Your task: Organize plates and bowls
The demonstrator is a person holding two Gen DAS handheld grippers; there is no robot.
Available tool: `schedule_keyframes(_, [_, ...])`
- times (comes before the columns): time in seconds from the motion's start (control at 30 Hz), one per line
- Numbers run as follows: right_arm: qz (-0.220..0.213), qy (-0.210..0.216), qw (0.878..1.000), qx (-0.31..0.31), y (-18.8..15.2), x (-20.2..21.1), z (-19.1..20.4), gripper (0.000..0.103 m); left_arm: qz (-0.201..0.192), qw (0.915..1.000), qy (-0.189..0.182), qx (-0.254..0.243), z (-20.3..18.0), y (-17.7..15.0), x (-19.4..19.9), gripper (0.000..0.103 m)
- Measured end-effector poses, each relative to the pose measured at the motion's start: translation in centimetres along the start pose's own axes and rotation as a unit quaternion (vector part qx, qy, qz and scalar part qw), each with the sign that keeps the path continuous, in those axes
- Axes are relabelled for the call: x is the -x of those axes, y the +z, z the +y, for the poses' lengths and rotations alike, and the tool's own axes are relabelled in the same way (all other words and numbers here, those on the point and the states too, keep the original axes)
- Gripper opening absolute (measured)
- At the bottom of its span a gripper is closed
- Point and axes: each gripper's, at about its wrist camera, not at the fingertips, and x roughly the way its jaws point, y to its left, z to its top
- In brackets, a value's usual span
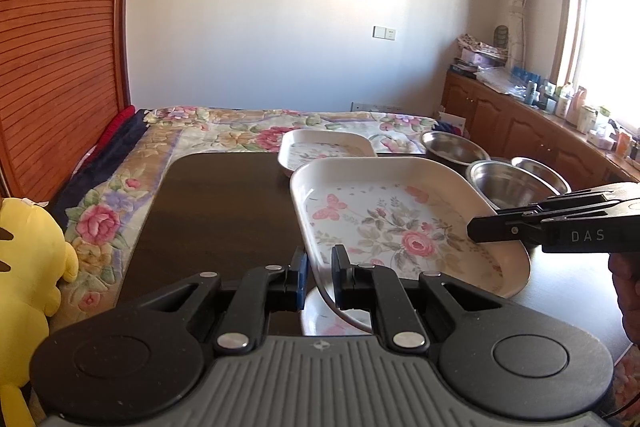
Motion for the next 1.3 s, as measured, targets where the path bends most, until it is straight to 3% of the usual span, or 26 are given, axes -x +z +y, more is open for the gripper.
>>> schedule_keyframes(0.47, [-0.014, -0.008, 1.000, -0.004, -1.5, 3.0, 0.1, 0.016, -0.009, 0.9999, -0.011, -0.004, -2.0, -1.4, 2.1, 0.014])
schedule_keyframes(1.3, [0.008, -0.026, 1.000, 0.002, -5.6, 1.0, 1.2, 0.016, 0.035, 0.9994, 0.003, 0.008, -1.2, -5.8, 0.0, 0.014])
